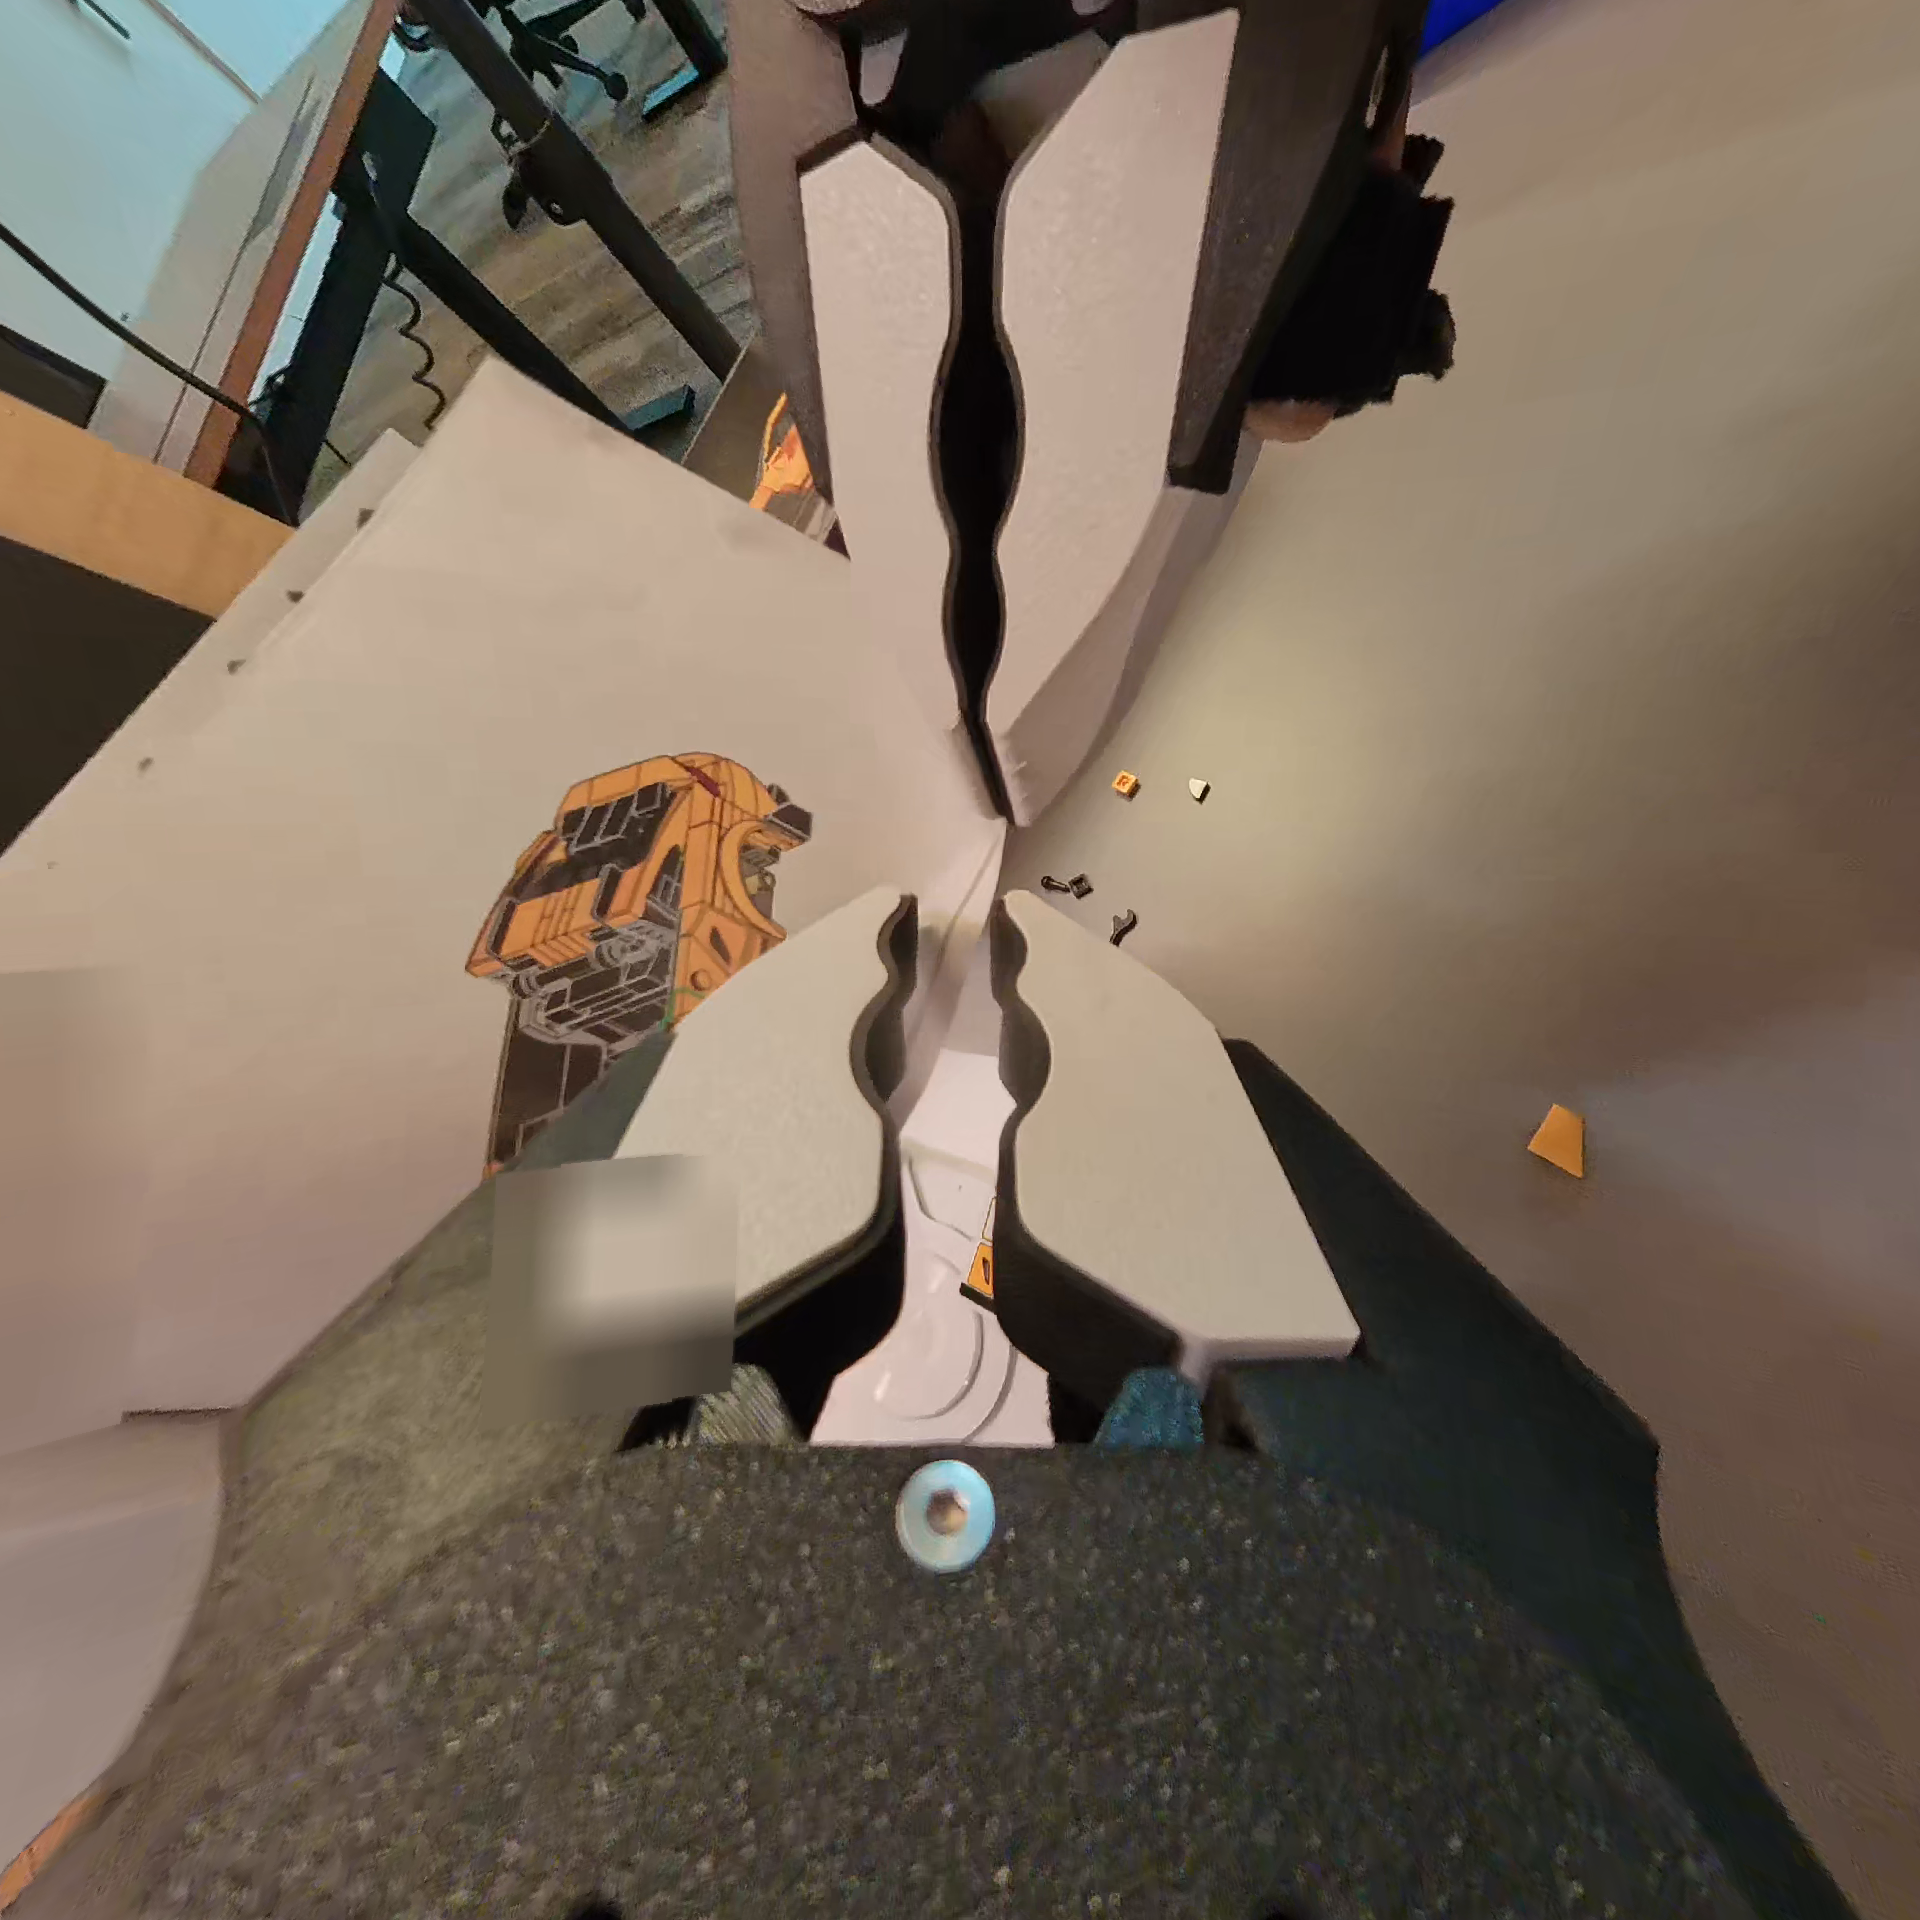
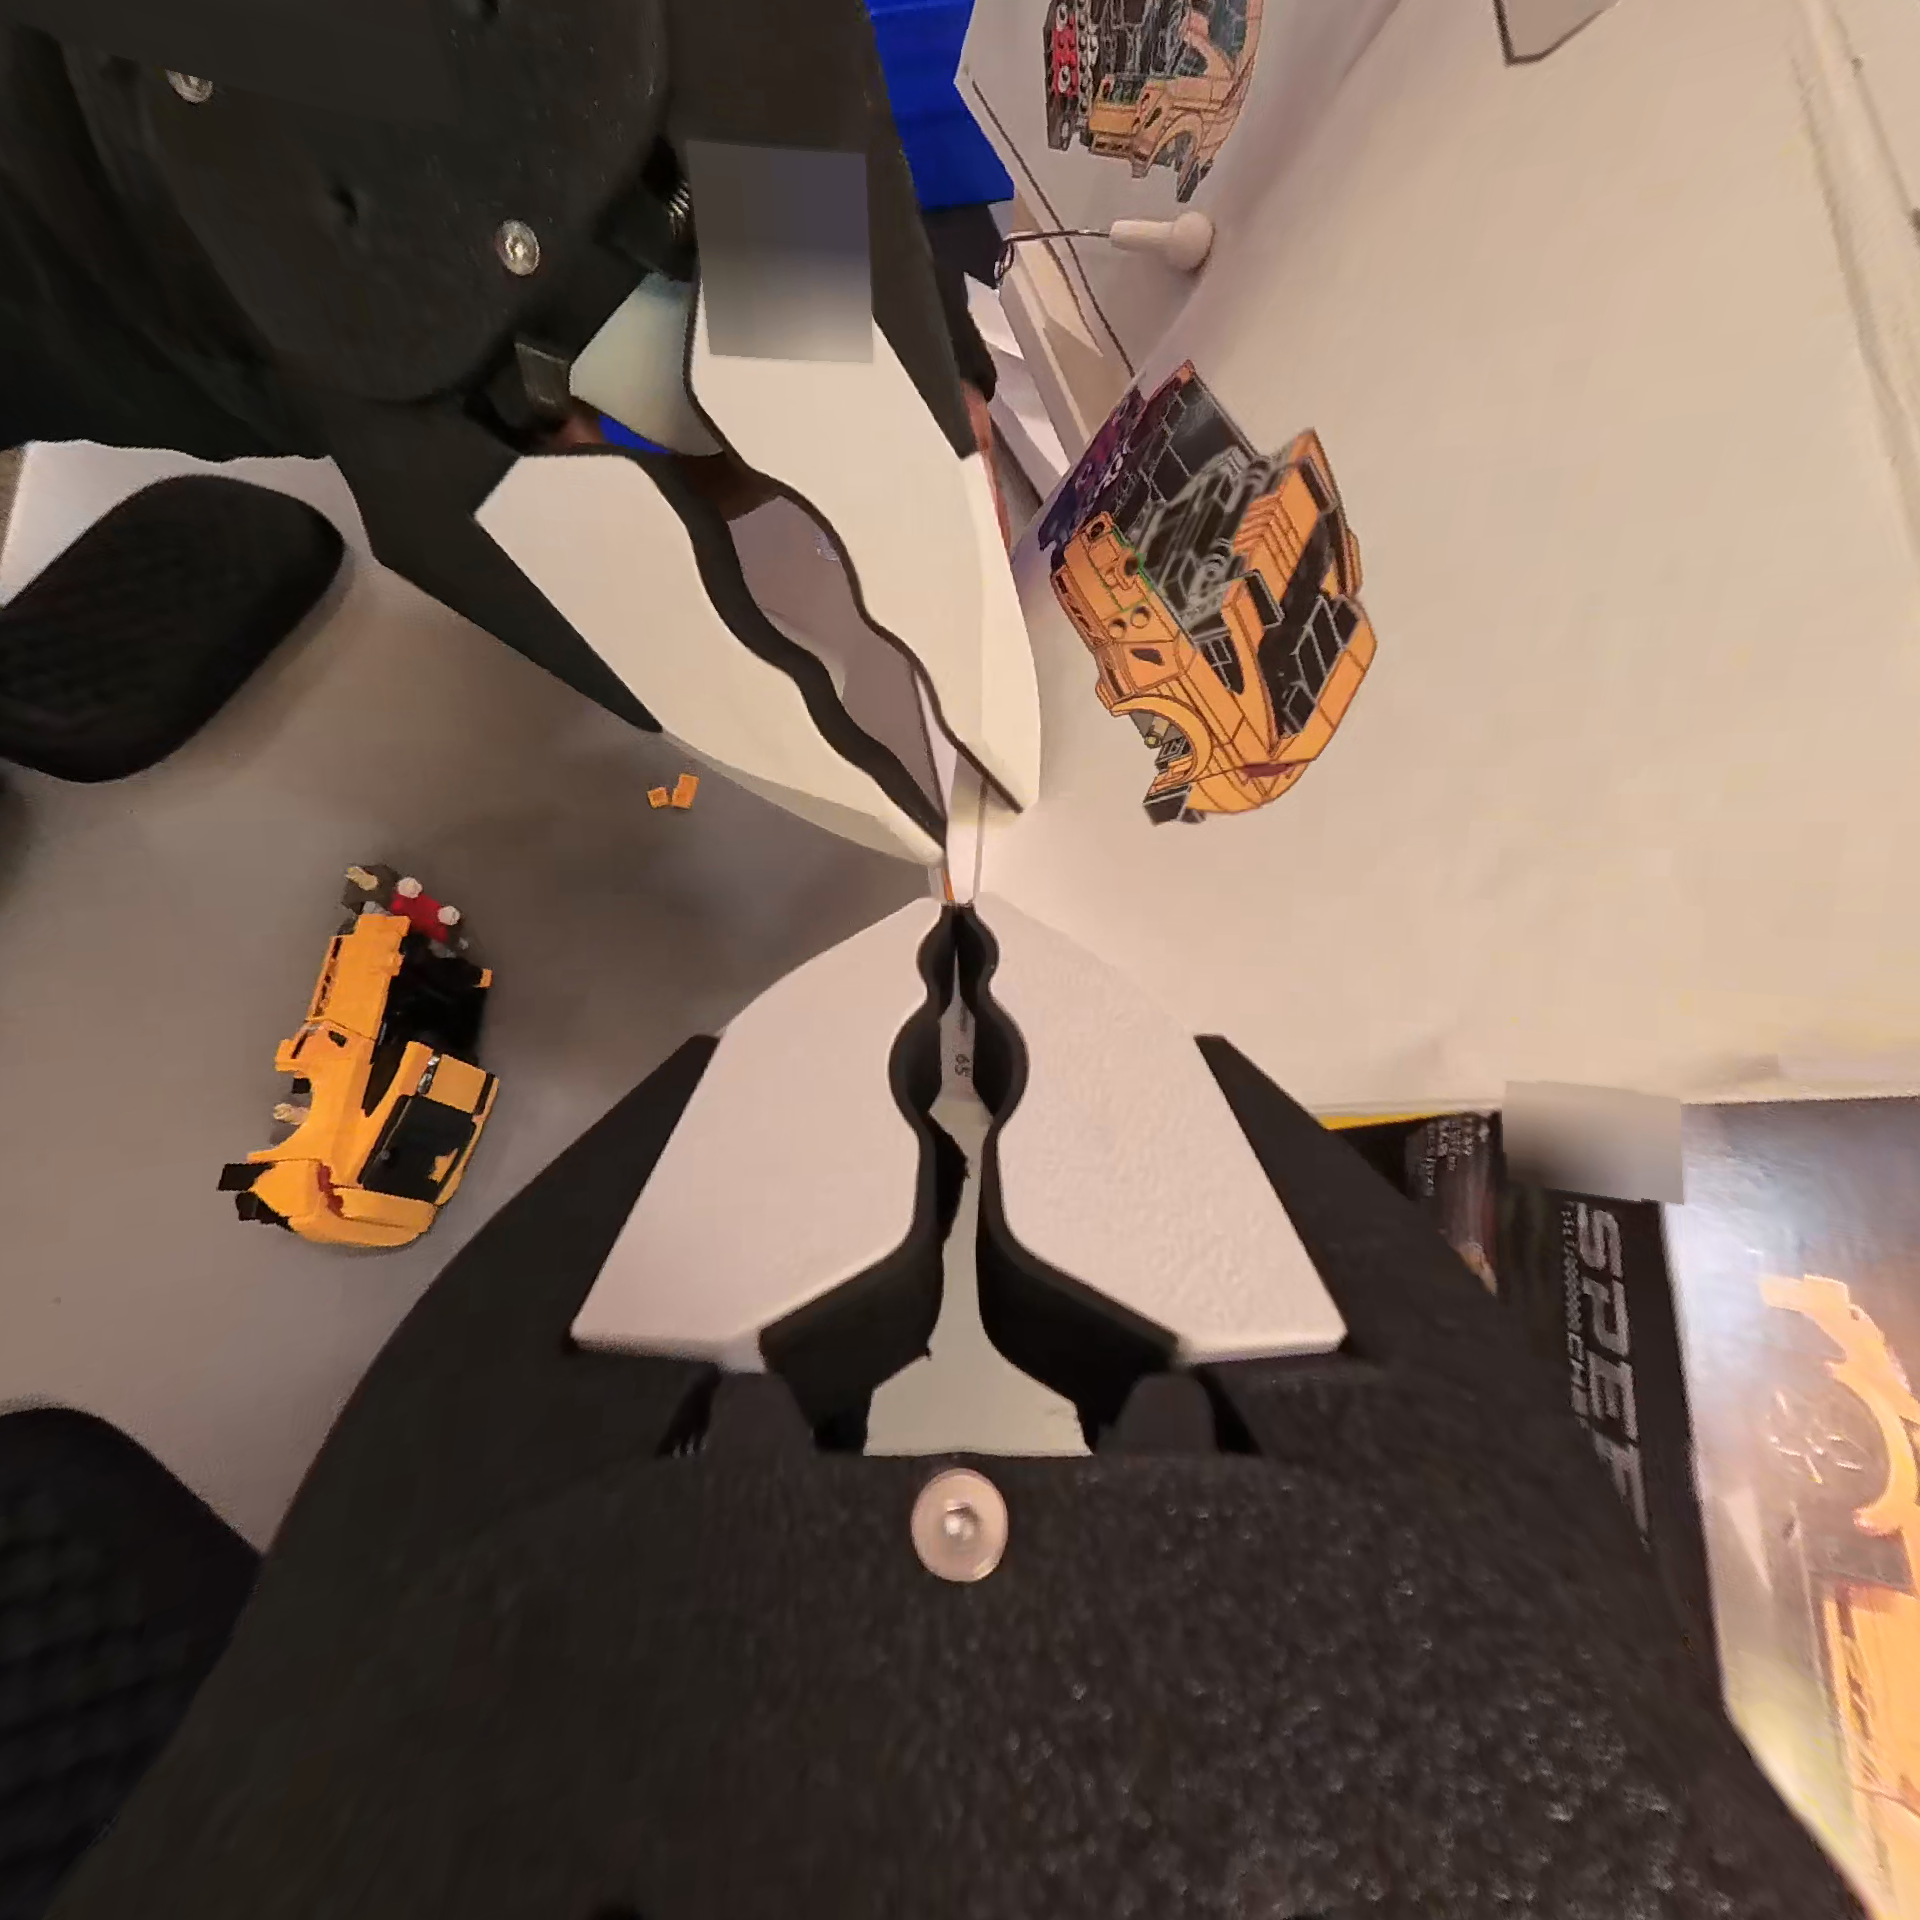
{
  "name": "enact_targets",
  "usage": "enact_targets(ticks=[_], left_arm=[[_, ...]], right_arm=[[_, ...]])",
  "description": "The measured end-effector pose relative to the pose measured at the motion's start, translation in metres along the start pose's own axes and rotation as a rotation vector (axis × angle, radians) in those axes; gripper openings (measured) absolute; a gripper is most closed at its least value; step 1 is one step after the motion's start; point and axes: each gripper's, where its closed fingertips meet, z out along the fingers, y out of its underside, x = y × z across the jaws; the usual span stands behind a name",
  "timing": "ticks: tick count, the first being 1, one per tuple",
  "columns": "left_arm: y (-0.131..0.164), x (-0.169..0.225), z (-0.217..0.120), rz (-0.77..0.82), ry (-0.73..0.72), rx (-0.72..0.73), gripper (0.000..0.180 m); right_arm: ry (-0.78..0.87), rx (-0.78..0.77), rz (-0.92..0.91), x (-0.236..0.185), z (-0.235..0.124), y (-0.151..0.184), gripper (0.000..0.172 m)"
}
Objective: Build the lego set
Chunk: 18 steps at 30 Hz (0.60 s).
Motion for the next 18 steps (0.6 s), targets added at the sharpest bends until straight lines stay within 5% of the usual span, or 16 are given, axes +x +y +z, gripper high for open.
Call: enact_targets(ticks=[15, 18], left_arm=[[-0.005, -0.002, -0.008, 0.051, -0.077, 0.035, 0.0], [-0.006, -0.004, -0.018, 0.026, -0.169, 0.096, 0.0]], right_arm=[[-0.014, 0.03, 0.031, -0.008, -0.008, -0.017, 0.0], [0.053, 0.169, -0.047, -0.02, -0.026, -0.041, 0.018]])
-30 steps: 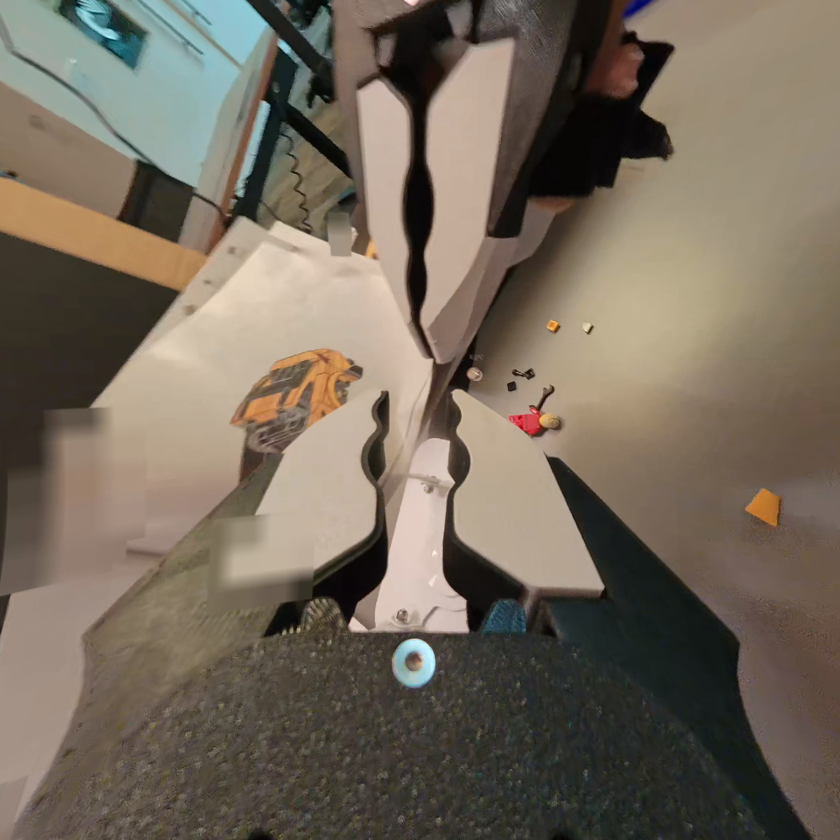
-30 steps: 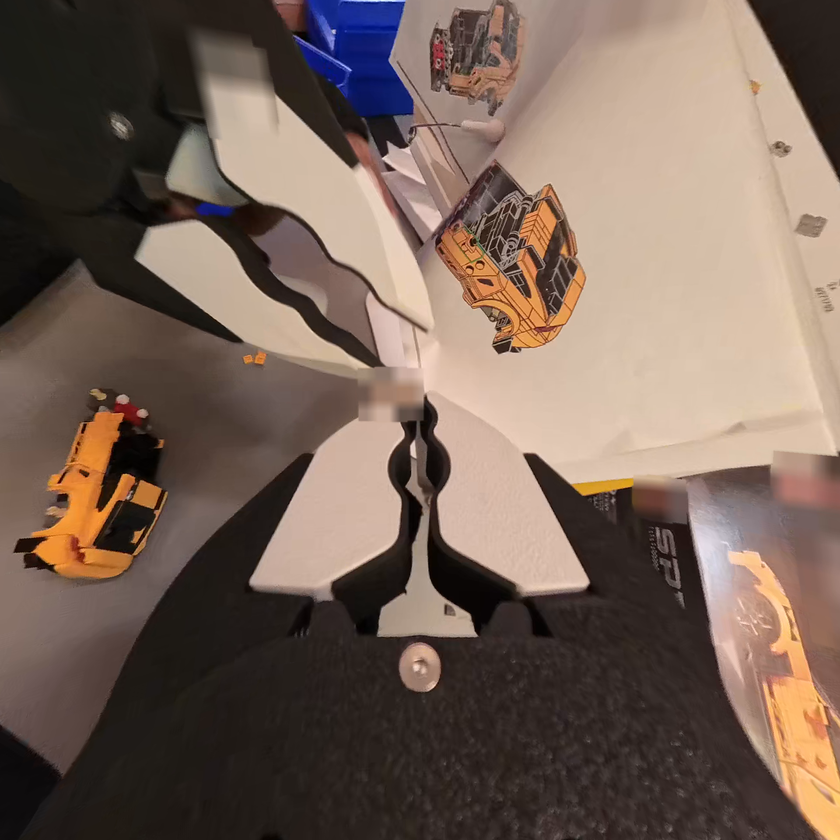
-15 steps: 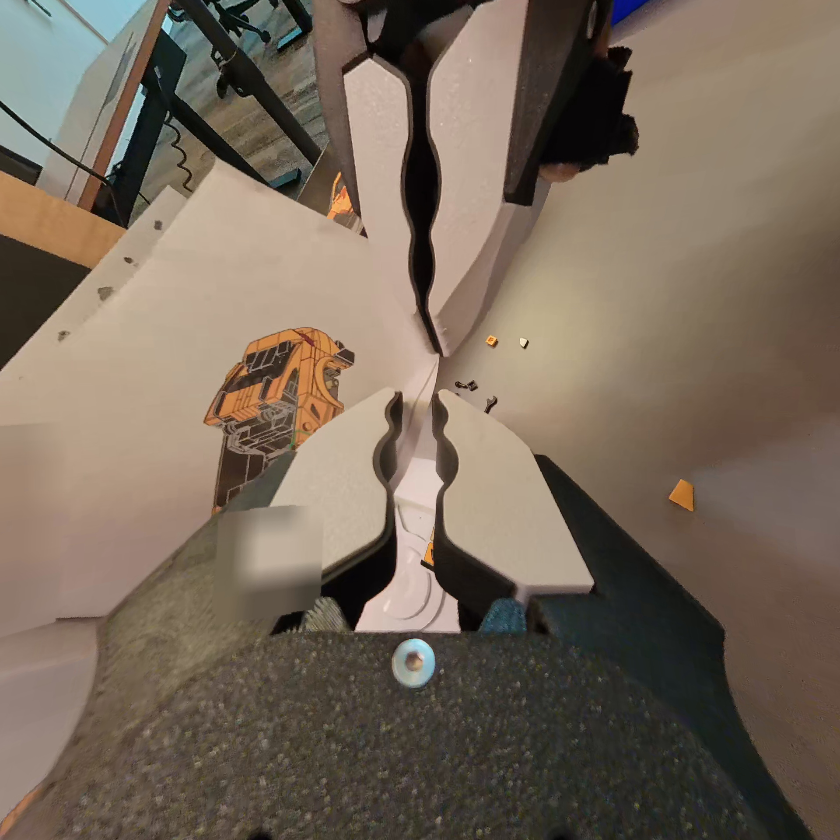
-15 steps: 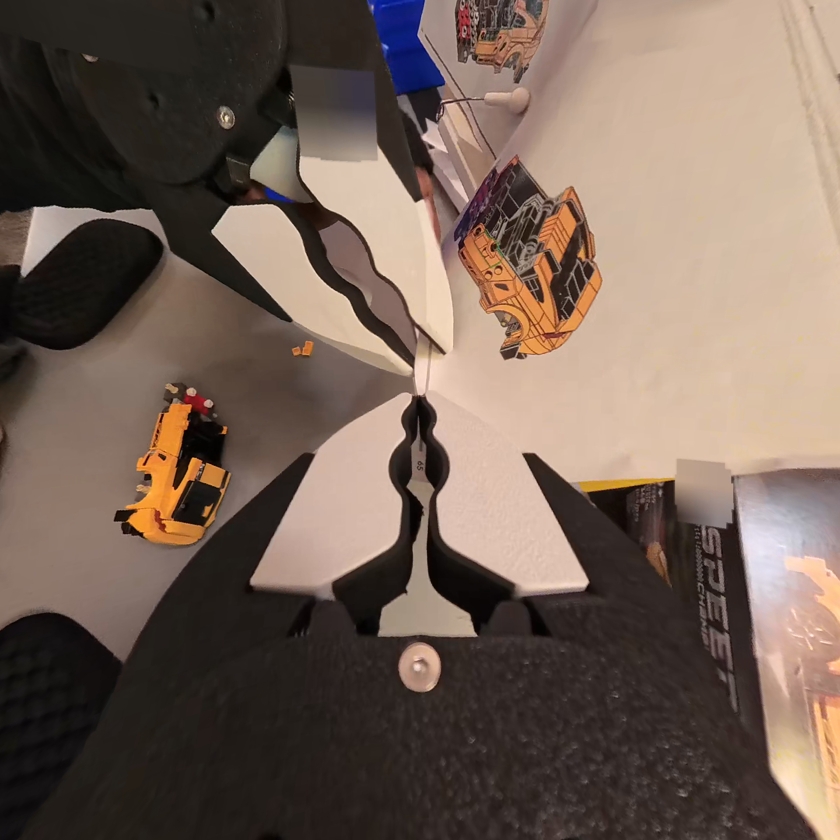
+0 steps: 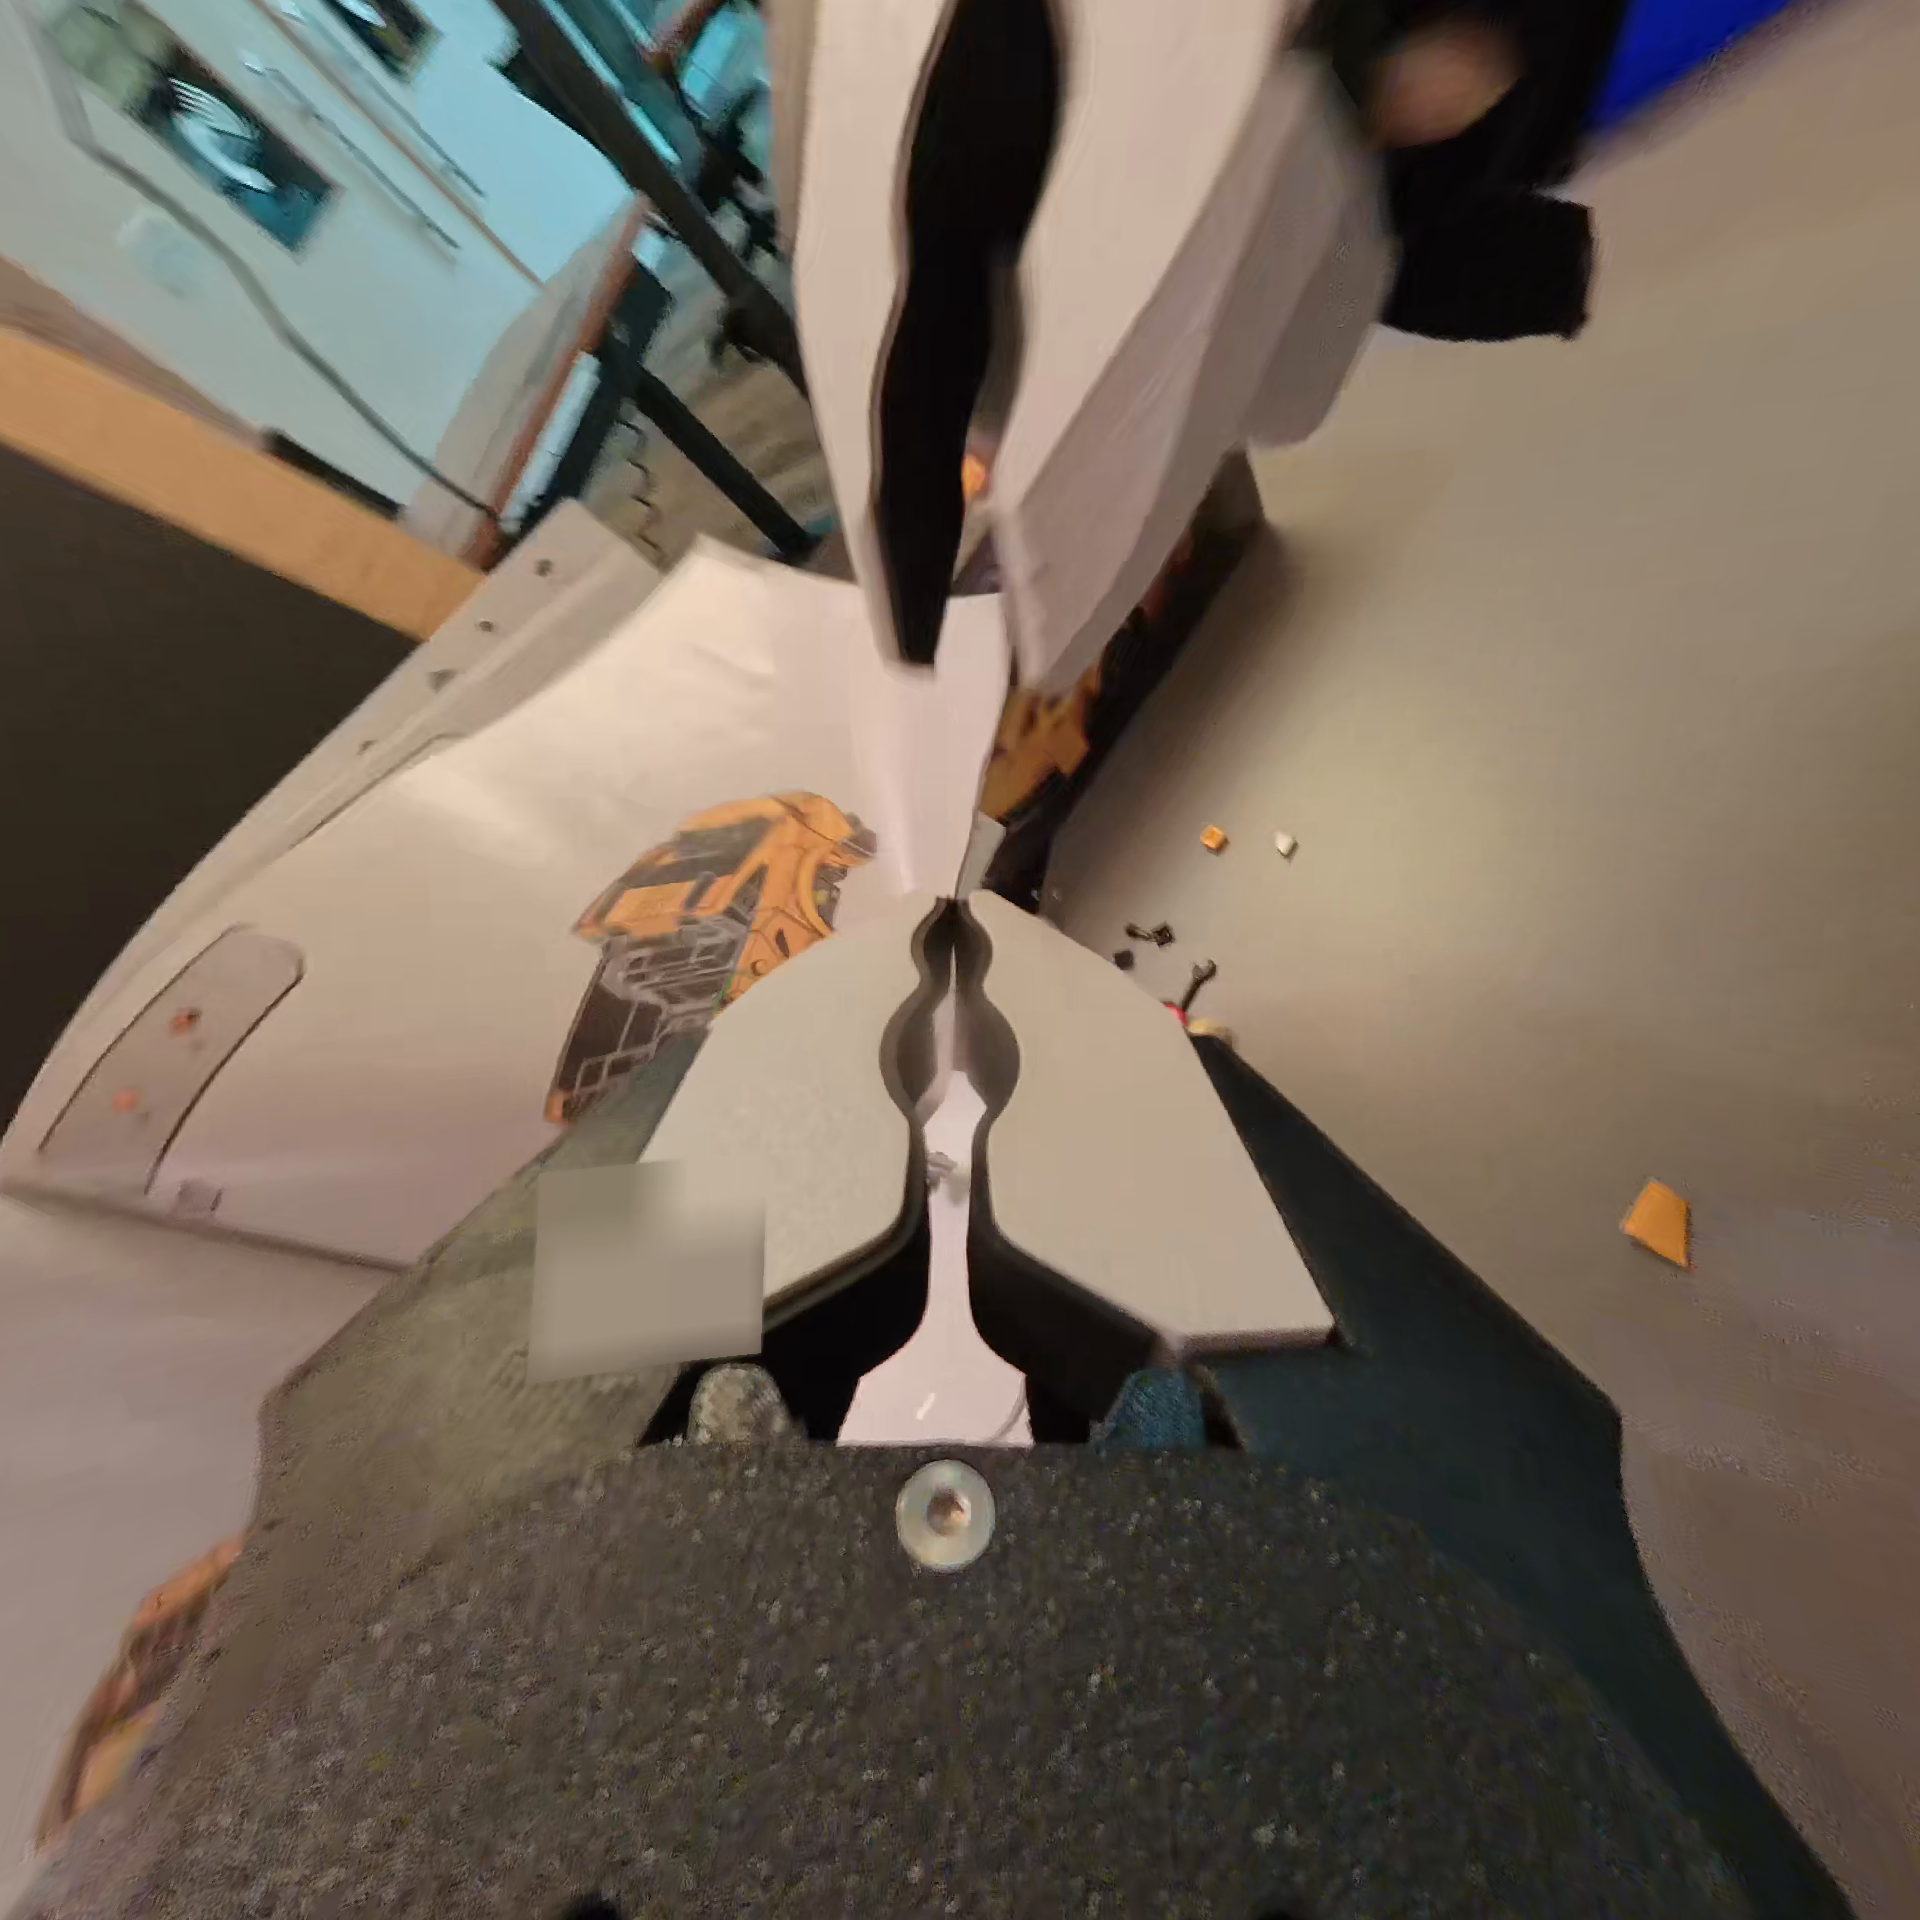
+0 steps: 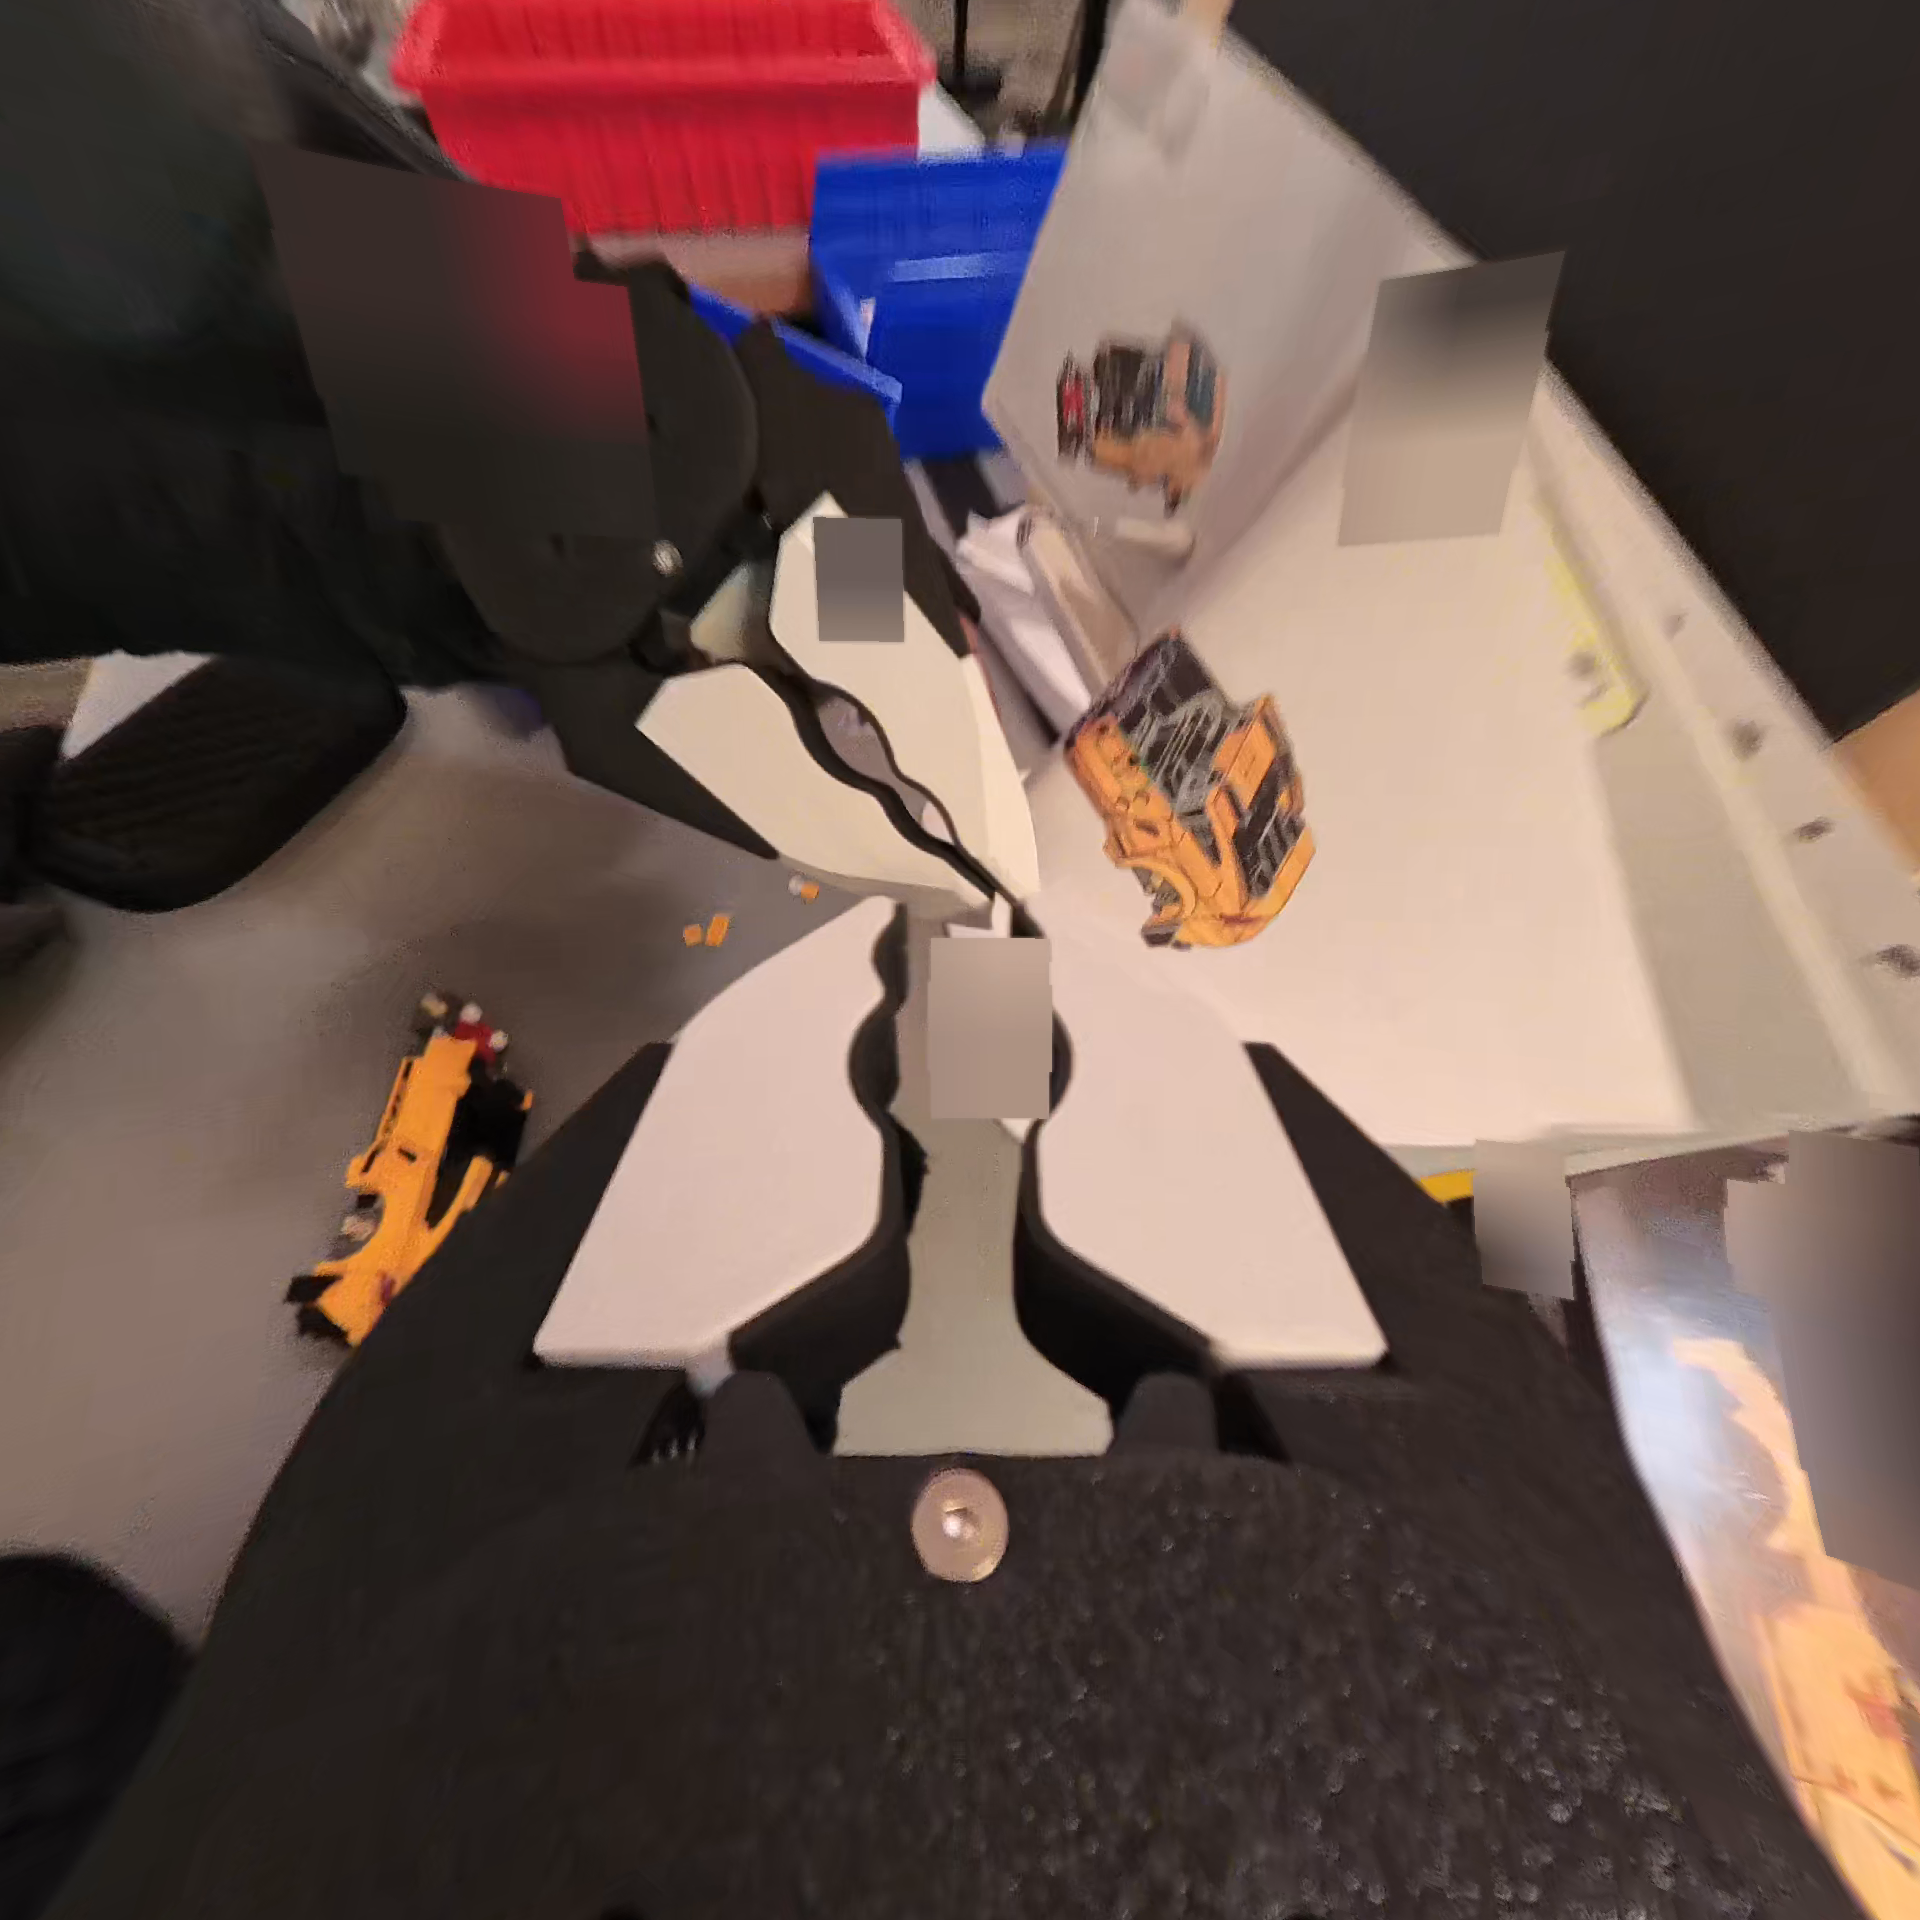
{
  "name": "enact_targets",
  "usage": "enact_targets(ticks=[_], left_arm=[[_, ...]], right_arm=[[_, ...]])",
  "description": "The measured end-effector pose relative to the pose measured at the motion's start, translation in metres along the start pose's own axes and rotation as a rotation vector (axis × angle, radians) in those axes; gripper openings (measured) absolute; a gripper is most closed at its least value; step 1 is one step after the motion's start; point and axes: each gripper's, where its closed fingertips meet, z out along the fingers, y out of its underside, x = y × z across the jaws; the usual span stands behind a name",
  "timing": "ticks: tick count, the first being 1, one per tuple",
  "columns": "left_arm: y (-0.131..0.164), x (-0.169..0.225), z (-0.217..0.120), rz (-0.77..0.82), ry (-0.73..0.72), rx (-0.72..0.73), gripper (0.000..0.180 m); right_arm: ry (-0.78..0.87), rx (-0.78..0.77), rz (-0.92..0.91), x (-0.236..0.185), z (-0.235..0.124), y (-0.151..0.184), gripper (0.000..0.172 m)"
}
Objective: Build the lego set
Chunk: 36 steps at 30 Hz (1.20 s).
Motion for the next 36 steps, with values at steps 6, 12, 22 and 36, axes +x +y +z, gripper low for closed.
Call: enact_targets(ticks=[6, 12, 22, 36], left_arm=[[0.006, -0.004, -0.029, -0.184, -0.18, 0.216, 0.0], [0.013, -0.004, -0.047, -0.228, -0.29, 0.311, 0.0], [0.003, -0.004, -0.085, -0.471, -0.078, 0.496, 0.027], [0.136, -0.12, -0.087, -0.641, -0.55, 0.029, 0.001]], right_arm=[[0.228, 0.381, 0.097, 0.018, -0.044, -0.024, 0.048], [0.083, 0.475, 0.612, 0.041, -0.018, 0.012, 0.065], [-0.023, 0.508, 0.57, 0.032, 0.01, -0.029, 0.0], [0.01, 0.269, 0.284, 0.008, 0.102, -0.124, 0.0]])
